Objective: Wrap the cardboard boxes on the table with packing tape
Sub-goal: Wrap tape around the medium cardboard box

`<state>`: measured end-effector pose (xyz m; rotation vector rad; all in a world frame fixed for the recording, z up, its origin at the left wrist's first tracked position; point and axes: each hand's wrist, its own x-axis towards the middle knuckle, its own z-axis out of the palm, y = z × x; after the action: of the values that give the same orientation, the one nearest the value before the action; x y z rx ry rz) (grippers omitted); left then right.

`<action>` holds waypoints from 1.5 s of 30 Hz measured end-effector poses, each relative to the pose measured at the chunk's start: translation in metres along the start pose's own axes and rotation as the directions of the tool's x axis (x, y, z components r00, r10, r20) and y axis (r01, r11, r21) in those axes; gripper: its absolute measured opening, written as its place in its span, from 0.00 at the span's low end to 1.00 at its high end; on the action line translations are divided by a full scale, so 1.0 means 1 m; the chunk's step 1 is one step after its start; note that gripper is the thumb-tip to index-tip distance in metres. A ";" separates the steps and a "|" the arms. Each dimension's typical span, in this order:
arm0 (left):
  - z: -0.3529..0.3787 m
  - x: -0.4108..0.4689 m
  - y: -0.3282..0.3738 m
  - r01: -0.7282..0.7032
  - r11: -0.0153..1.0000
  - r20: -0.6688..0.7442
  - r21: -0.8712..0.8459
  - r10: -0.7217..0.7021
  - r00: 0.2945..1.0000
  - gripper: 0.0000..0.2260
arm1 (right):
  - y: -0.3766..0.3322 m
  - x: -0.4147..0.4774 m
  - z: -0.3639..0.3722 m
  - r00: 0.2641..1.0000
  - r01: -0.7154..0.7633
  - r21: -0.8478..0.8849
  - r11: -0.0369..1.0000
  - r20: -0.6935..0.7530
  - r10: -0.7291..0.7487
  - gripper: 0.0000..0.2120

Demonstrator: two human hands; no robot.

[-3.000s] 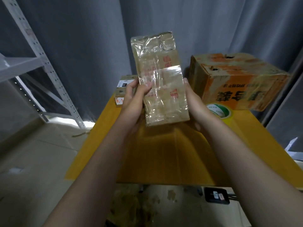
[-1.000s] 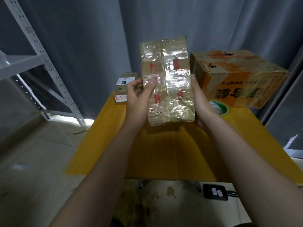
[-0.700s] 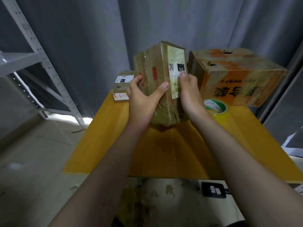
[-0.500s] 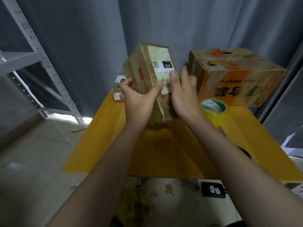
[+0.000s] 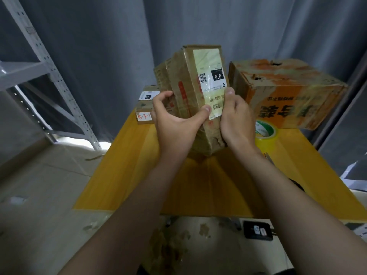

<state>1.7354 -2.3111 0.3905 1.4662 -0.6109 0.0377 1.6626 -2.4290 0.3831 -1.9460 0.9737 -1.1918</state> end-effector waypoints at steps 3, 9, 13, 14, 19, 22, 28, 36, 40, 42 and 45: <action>-0.002 0.001 0.001 -0.012 1.000 0.023 0.005 0.012 1.000 0.36 | 0.007 0.007 -0.001 0.999 -0.048 0.022 0.999 -0.022 0.048 0.32; -0.006 0.005 0.000 -0.036 0.998 0.034 -0.050 0.037 0.999 0.33 | 0.009 0.016 -0.008 0.989 -0.024 0.116 0.993 -0.140 0.040 0.31; -0.013 0.012 -0.001 -0.009 0.994 0.061 -0.112 0.016 0.998 0.31 | -0.002 0.009 -0.011 0.990 -0.143 0.241 0.960 0.022 0.142 0.28; -0.016 0.016 -0.001 0.020 0.989 0.074 -0.146 -0.010 0.997 0.32 | -0.004 0.010 -0.014 0.973 -0.228 0.301 0.926 0.115 0.202 0.27; -0.031 0.035 -0.004 0.182 0.917 0.213 -0.355 -0.110 0.971 0.30 | -0.013 0.012 -0.029 0.850 -0.429 0.387 0.817 0.478 0.220 0.24; -0.032 0.034 -0.006 0.171 0.945 0.298 -0.280 -0.084 0.951 0.29 | -0.017 0.007 -0.025 0.790 -0.426 0.329 0.843 0.589 0.169 0.22; -0.029 0.036 -0.011 -0.014 0.999 0.215 -0.034 0.021 0.976 0.16 | -0.015 0.013 -0.017 0.875 -0.361 0.267 0.893 0.427 0.226 0.23; -0.014 0.020 -0.012 0.201 0.979 0.254 0.033 -0.203 0.946 0.38 | -0.032 -0.003 -0.007 0.943 -0.206 0.172 0.963 0.299 0.148 0.26; 0.002 0.005 -0.009 0.173 0.983 0.115 0.064 -0.179 0.977 0.30 | -0.042 -0.021 0.007 0.966 -0.102 -0.110 0.989 0.225 0.125 0.41; 0.008 -0.001 -0.010 0.147 0.985 0.072 0.091 -0.154 0.986 0.28 | -0.043 -0.025 0.010 0.972 -0.080 -0.187 0.979 0.203 0.118 0.43; 0.014 -0.005 -0.012 0.173 0.980 0.053 0.099 -0.179 0.982 0.25 | -0.044 -0.028 0.010 0.985 -0.016 -0.247 0.969 0.164 0.058 0.42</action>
<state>1.7307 -2.3238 0.3776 1.6132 -0.5329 -0.1193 1.6745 -2.3811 0.4035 -2.1712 1.1032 -0.9011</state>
